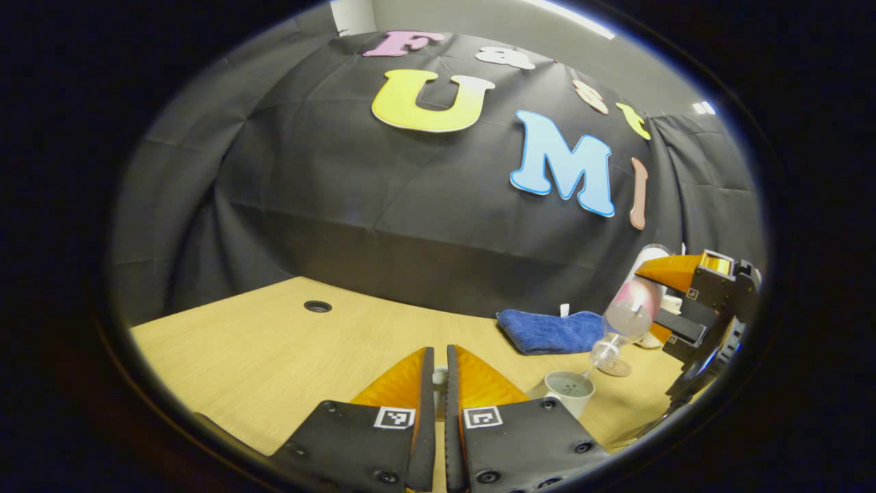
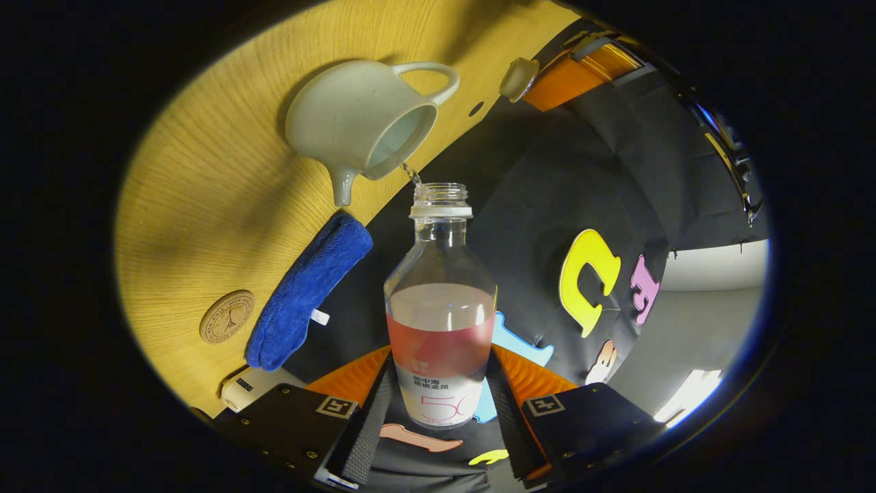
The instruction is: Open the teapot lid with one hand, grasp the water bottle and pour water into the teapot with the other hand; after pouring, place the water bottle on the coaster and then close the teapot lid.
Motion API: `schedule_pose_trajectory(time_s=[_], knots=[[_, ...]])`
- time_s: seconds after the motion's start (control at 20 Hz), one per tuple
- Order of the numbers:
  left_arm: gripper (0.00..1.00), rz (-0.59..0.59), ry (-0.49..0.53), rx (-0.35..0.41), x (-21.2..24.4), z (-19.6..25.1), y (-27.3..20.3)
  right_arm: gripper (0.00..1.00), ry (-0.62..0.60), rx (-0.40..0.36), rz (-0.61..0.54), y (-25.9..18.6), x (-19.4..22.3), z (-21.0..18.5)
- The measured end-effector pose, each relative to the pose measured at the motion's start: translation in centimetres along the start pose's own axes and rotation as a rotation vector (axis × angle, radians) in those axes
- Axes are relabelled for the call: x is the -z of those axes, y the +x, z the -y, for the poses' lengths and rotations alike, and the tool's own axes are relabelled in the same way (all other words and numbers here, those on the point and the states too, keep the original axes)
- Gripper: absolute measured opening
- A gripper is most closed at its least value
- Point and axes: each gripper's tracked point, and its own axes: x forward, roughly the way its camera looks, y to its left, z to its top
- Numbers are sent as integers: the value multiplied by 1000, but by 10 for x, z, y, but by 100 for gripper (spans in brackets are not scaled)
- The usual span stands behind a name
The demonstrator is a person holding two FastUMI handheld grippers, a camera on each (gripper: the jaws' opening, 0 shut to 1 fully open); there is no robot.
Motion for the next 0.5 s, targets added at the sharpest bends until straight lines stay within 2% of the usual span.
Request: schedule_pose_trajectory(time_s=[0.05,0.1,0.2,0.5], knots=[[12,0,-2,2,-1,0,0,71,3,1,0,0,-1,0],[12,0,-2,3,0,0,0,74,6,5,1,0,-1,1],[12,2,-2,4,-2,0,0,74,20,8,2,-2,-2,1],[12,6,-5,0,-2,0,0,74,168,-55,7,-7,-13,-16]])
